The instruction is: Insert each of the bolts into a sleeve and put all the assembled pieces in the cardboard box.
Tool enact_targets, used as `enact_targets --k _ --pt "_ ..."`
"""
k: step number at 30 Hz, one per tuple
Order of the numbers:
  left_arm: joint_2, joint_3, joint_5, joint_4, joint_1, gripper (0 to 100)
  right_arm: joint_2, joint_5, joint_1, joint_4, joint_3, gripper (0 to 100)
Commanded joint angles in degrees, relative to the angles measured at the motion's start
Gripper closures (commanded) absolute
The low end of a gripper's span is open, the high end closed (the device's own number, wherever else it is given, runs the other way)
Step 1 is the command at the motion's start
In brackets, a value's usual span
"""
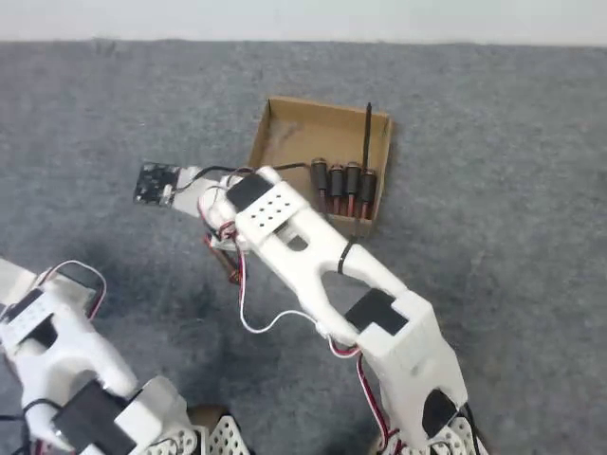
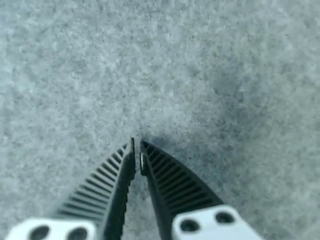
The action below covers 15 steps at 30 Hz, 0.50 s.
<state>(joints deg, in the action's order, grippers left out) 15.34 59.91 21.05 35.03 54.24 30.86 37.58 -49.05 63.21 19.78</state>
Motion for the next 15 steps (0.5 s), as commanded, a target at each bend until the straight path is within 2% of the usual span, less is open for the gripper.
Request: enact_targets --k 1,15 --pt "0.18 -3.30 0.79 -1.05 -0.09 99 -0.48 1.76 -0.66 -1.98 3.08 92.8" --pt "0.44 -3.12 0.79 -1.05 -0.18 99 4.97 4.57 1.10 -7.52 3.87 92.8"
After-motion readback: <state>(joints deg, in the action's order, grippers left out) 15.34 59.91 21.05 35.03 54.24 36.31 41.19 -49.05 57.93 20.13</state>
